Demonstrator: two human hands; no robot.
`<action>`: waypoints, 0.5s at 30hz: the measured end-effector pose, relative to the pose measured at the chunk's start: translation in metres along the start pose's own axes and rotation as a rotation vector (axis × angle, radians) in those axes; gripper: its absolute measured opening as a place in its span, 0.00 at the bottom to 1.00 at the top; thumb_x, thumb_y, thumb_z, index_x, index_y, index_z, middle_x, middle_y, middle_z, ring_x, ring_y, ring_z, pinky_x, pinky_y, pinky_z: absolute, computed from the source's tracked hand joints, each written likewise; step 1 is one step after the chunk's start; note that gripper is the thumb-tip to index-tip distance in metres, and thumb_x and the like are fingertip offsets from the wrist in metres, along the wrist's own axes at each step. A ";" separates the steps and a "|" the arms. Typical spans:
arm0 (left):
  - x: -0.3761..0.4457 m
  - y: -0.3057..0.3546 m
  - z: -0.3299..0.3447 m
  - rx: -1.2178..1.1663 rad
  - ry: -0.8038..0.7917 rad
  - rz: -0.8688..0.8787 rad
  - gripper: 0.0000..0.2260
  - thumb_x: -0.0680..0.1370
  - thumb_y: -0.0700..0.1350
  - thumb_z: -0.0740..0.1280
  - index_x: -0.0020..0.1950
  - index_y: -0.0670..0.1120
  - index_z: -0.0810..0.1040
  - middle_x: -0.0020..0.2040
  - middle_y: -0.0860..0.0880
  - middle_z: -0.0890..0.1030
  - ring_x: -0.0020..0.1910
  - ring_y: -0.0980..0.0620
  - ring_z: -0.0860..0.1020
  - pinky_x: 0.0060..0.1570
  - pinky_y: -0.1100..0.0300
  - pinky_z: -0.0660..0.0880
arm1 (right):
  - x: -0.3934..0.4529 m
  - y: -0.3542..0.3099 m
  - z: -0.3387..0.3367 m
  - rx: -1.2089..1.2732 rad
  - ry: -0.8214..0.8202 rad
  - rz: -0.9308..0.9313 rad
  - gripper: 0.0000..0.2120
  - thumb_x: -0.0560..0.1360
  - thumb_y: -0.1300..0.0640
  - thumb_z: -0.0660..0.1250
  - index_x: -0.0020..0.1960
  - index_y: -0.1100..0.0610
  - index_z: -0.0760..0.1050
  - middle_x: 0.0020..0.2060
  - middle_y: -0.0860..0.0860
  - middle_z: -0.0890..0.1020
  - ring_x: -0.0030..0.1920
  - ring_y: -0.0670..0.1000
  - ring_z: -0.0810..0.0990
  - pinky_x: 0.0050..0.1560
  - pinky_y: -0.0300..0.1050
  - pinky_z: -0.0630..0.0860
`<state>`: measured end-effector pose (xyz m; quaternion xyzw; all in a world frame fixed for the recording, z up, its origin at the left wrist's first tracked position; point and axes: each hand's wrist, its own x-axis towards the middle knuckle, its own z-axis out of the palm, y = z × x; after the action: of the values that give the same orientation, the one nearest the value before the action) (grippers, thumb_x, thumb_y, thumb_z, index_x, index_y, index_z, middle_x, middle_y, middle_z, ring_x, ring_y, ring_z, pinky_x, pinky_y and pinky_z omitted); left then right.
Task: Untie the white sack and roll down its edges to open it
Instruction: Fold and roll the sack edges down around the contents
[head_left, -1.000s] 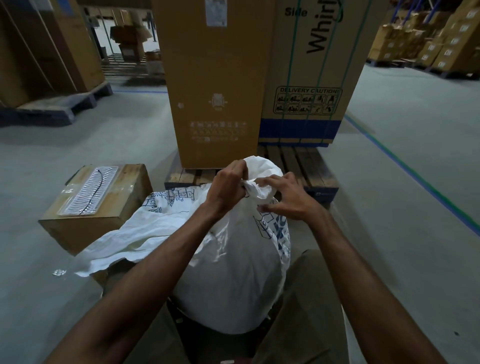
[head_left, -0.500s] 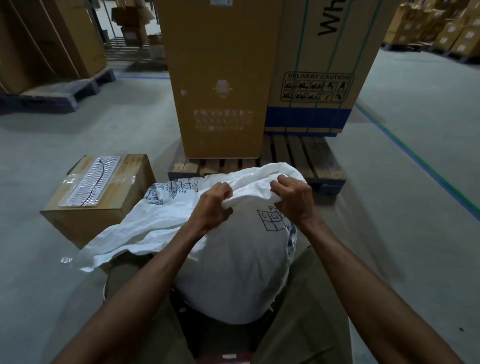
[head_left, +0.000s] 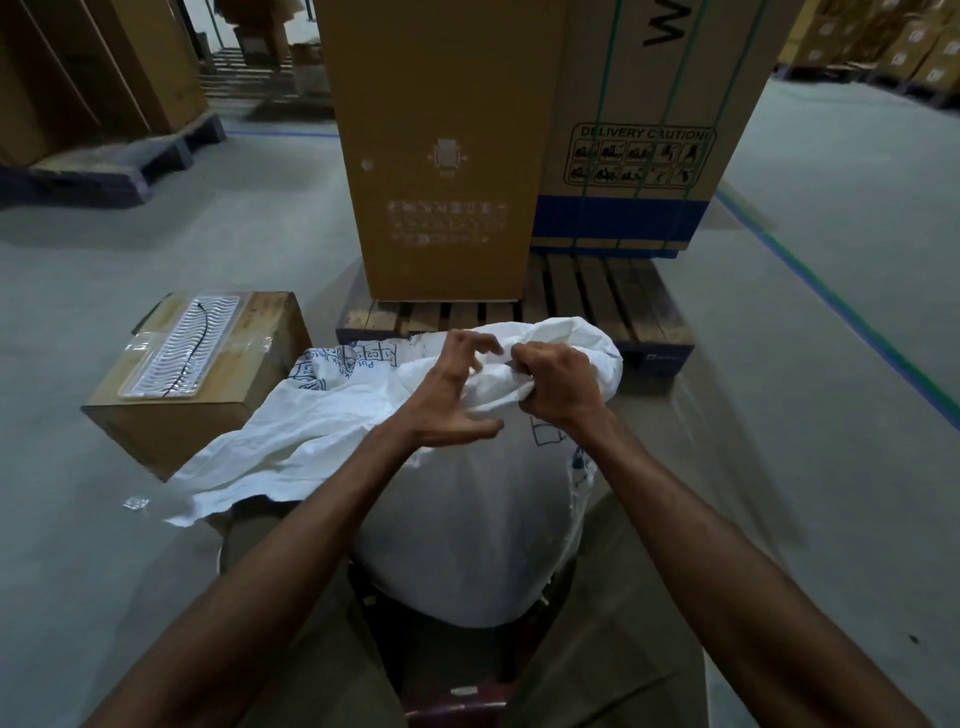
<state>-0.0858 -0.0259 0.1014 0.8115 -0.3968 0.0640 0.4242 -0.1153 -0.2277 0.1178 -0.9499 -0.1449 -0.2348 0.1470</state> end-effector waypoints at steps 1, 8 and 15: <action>-0.004 -0.003 -0.001 -0.115 -0.031 -0.126 0.36 0.67 0.47 0.81 0.70 0.50 0.67 0.64 0.48 0.72 0.56 0.50 0.77 0.55 0.61 0.77 | -0.006 0.001 0.004 -0.016 0.024 -0.033 0.11 0.63 0.59 0.78 0.38 0.58 0.76 0.33 0.53 0.82 0.30 0.56 0.81 0.33 0.40 0.69; -0.009 -0.016 -0.006 -0.004 -0.287 -0.267 0.36 0.60 0.65 0.83 0.63 0.55 0.76 0.58 0.55 0.80 0.57 0.55 0.79 0.55 0.55 0.80 | -0.025 0.001 0.020 0.019 0.193 -0.080 0.11 0.73 0.51 0.67 0.37 0.57 0.74 0.31 0.52 0.79 0.27 0.53 0.77 0.32 0.38 0.63; -0.005 -0.011 -0.005 0.180 -0.025 -0.135 0.23 0.63 0.40 0.77 0.57 0.45 0.77 0.52 0.45 0.82 0.50 0.44 0.81 0.49 0.49 0.80 | -0.015 -0.001 0.012 0.029 0.102 0.091 0.06 0.67 0.57 0.67 0.40 0.55 0.70 0.35 0.50 0.78 0.32 0.55 0.77 0.30 0.45 0.70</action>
<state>-0.0803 -0.0154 0.0949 0.8719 -0.3393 0.0607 0.3478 -0.1233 -0.2259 0.1008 -0.9400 -0.0974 -0.2739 0.1784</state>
